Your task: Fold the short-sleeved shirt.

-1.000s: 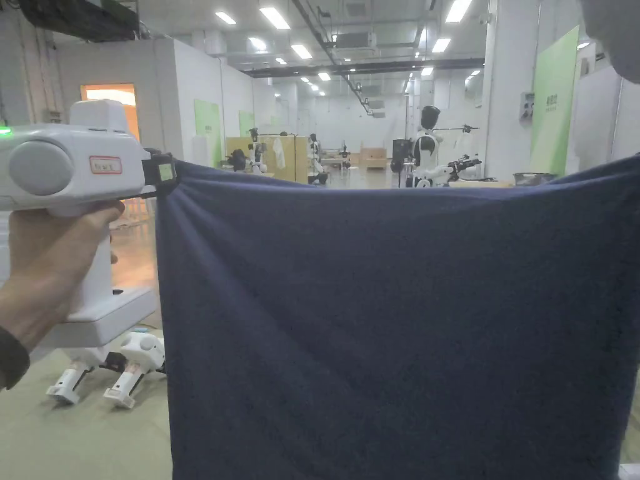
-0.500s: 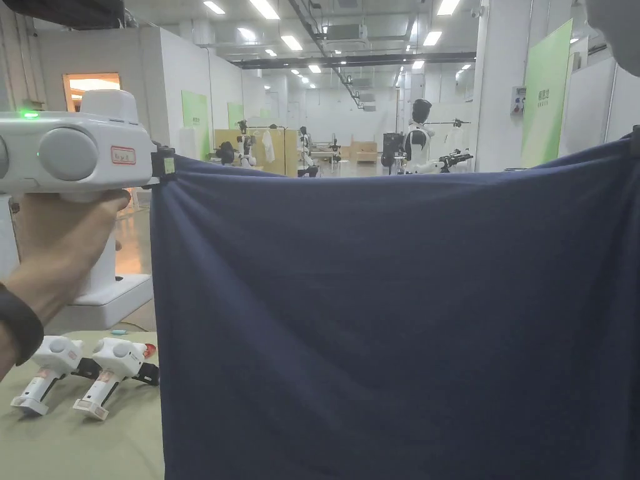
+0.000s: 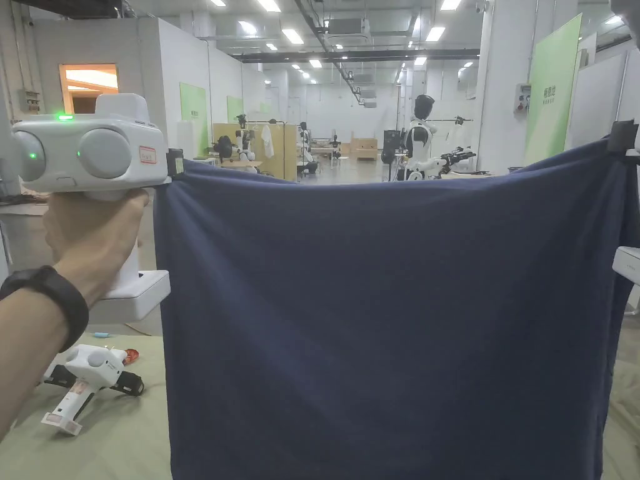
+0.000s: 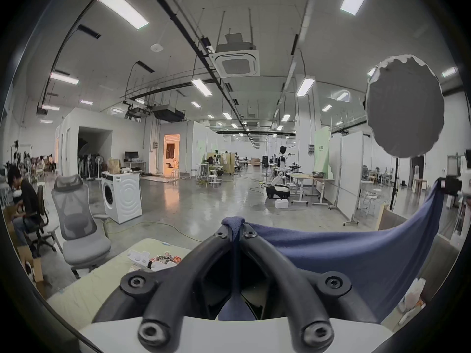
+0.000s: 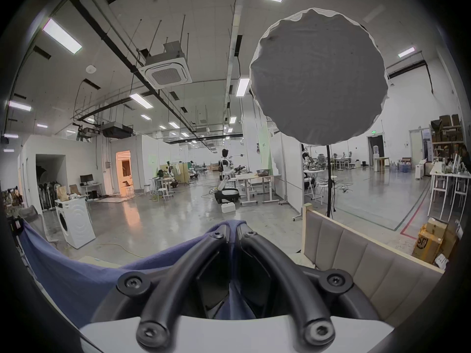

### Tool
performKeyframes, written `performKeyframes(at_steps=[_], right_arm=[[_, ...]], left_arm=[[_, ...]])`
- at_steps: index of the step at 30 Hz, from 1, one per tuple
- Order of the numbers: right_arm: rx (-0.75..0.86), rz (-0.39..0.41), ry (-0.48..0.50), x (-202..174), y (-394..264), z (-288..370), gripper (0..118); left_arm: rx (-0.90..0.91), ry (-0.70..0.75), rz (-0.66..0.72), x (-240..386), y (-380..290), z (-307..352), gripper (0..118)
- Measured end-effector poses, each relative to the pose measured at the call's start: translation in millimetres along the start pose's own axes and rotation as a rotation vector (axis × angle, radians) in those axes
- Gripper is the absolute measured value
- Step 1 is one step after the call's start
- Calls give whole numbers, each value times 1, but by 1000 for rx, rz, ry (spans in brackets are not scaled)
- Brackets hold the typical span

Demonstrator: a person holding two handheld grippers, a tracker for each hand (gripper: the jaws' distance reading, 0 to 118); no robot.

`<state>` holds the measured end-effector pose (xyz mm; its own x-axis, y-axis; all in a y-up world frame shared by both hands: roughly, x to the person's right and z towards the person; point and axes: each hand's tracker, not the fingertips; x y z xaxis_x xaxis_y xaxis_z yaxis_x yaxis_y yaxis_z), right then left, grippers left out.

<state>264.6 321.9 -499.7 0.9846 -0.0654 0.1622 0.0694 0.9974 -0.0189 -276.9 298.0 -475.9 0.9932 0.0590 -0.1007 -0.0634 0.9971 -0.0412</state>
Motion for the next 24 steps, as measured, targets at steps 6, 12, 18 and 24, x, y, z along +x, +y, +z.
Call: performKeyframes(at_steps=[6,12,18,24], right_arm=[[25,20,-17,-7,11,-20,2],[26,47,-32,-15,7,-37,2],[-43,60,-23,-14,-32,-51,2],[-109,23,39,-4,-108,-48,2]], left_arm=[[-17,17,-53,11,1,-32,0],[-23,17,-53,18,-5,-54,0],[-71,-4,-105,23,-43,-72,0],[-229,-35,-113,16,-139,-76,0]])
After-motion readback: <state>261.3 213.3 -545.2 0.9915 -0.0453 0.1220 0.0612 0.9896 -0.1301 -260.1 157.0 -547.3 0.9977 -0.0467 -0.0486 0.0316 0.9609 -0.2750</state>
